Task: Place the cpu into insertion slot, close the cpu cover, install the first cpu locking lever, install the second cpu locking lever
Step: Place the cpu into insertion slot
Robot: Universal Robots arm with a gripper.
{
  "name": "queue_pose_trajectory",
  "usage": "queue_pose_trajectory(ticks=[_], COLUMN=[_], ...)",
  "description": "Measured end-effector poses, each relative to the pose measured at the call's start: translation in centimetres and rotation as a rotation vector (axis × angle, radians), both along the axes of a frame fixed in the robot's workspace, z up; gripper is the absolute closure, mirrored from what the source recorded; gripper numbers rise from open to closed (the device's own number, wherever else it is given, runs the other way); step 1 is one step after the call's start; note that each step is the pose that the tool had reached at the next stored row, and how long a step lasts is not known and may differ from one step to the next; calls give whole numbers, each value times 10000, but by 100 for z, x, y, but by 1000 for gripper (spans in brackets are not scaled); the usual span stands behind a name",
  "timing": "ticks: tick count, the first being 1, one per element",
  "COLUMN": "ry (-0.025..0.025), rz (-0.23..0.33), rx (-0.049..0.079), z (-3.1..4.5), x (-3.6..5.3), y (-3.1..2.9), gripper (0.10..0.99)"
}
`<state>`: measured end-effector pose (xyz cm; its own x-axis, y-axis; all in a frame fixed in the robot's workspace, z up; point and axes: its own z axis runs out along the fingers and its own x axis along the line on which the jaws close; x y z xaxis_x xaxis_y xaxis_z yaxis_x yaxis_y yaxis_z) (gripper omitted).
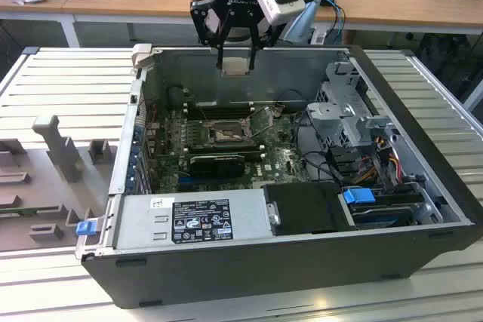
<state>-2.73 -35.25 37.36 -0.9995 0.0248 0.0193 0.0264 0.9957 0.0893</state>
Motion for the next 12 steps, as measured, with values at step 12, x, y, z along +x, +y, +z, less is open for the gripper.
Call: queue_pose_trajectory(ticks=[12], ry=[0], rz=[-157], rx=[0], z=[0], x=[0], y=[0], gripper=[557])
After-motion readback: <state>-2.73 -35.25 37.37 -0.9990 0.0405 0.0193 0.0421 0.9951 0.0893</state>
